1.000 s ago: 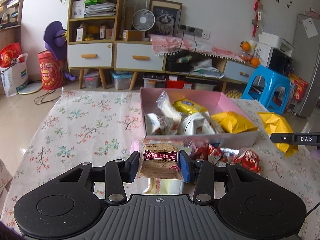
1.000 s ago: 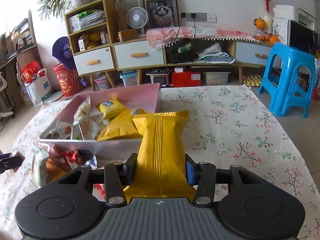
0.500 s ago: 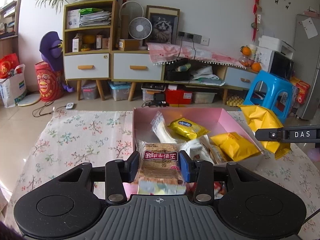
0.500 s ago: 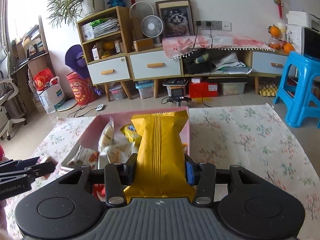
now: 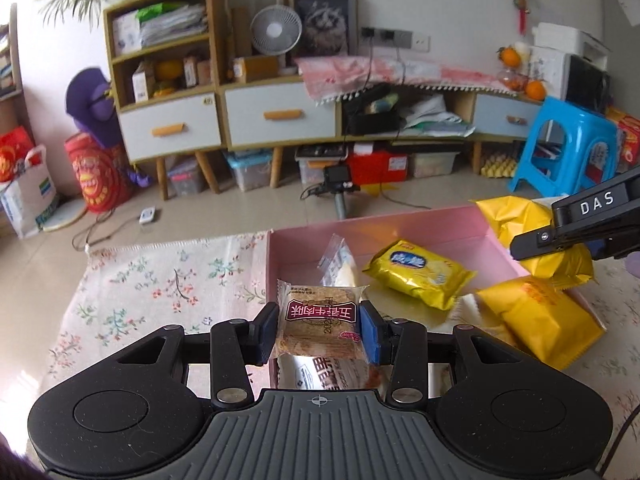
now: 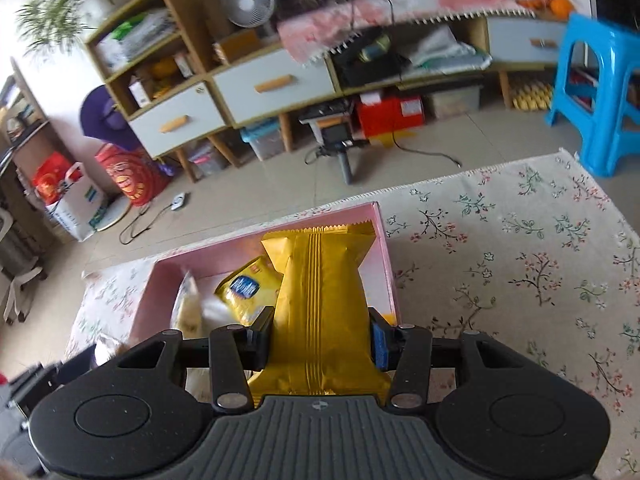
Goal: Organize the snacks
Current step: 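Carry both packets into the pink box and open both grippers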
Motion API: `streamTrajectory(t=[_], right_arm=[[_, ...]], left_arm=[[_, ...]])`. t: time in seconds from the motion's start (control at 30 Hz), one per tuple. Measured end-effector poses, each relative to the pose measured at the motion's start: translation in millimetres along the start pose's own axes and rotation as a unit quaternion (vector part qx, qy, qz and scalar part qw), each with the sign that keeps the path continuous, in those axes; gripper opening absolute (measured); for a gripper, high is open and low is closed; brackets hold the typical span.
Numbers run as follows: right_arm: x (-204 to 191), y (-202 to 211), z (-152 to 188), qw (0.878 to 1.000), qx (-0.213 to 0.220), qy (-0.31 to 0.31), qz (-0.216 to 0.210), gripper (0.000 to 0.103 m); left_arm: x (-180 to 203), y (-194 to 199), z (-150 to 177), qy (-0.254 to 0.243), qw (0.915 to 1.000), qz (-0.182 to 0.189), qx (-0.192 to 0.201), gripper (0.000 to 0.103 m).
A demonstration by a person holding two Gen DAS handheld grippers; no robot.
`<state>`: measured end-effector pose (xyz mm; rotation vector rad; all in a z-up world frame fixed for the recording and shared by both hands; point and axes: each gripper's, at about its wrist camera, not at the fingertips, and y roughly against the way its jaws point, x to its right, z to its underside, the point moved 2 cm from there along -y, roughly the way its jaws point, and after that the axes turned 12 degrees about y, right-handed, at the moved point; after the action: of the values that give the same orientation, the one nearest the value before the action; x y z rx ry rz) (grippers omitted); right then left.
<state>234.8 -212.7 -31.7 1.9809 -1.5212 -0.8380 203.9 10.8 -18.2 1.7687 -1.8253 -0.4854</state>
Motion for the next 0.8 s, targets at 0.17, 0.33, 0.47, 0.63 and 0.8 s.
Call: streamTrajectory(t=[0.17,0.33,0.47,0.63,0.8], right_arm=[[-4,-10,-5,1.000,-0.010,0.001,0.006,0.037],[-5,-13,-8,1.000,-0.005,0.006,0.013,0.039],[-4,-7,-9,1.000,0.005,0.010,0.014,0.050],[-3,0,-7,0.999,0.011,0.022,0.022,0.066],[-1,14,-1,0.999,0.022,0.023,0.018,0.074]], left_arm=[[0,-15,1,-0.008,0.9998,-0.016,-0.006,0.040],[6,-20,0,-0.021,0.9997,-0.009,-0.008,0.044],[8,-18,2,-0.031,0.9995,-0.003,-0.006,0.059],[8,-6,0,-0.028,0.9995,0.012,0.004,0.082],[10,9,-2,-0.036,0.9991,0.017,0.014,0.090]])
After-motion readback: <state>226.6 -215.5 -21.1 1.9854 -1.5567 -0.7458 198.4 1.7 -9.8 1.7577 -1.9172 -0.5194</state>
